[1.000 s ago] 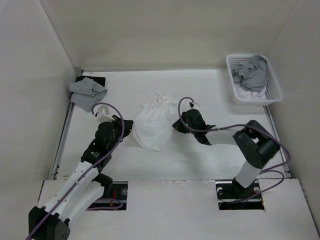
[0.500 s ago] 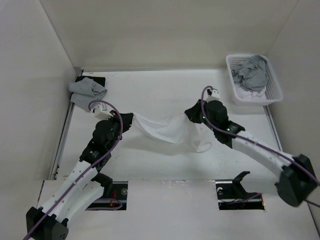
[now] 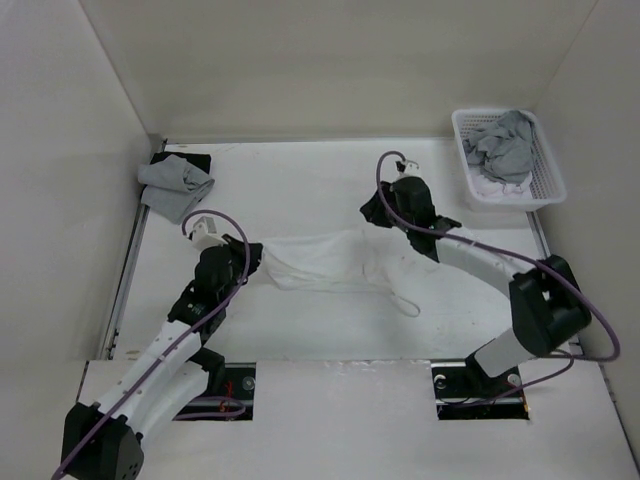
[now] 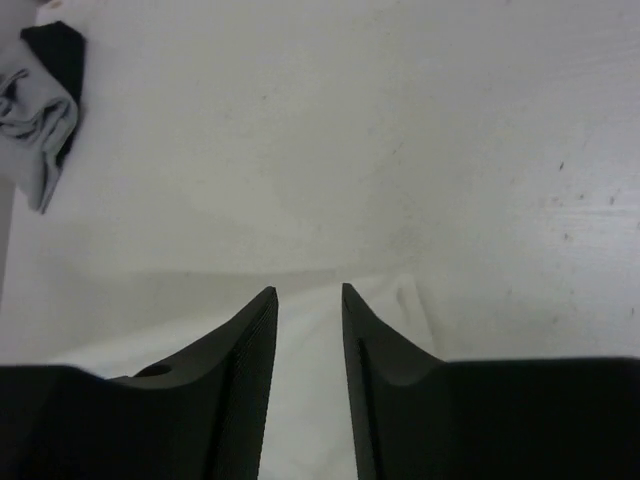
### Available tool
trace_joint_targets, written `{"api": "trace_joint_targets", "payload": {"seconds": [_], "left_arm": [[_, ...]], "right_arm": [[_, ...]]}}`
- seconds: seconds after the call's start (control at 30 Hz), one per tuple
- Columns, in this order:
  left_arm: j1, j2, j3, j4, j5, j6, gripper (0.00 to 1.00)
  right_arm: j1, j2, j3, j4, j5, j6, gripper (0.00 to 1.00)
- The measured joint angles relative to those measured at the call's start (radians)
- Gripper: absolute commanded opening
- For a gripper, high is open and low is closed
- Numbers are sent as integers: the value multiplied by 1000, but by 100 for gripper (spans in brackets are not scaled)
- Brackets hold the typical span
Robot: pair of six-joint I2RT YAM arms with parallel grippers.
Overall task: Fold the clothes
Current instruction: Flatten the tank top out
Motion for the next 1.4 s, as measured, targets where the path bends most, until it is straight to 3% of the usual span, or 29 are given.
{"api": "trace_joint_targets", "payload": {"seconds": [0.07,0.13,0.23,0.37,0.6,1.13,1.4], "left_arm": [[24,-1,-15,1,3,-7,1],[45,1,-27,1,10,-11,0],[68,23,-38,10,31,-15,0],[76,52,-43,23,56,-15,0],[76,52,-43,44,68,-14,0],[76,52,-43,58,79,-14,1],[74,53,-43,60,79,-14,1]], "right_arm": [[43,-97,-91,25,1,5,12],[108,-172,-183,37,-2,21,9],[180,-209,-294,42,-10,48,14],[181,-211,-399,41,-9,103,25],[180,-197,-437,68,0,166,30],[180,-113,-436,85,0,195,35],[182,-113,-436,84,-1,211,32]]}}
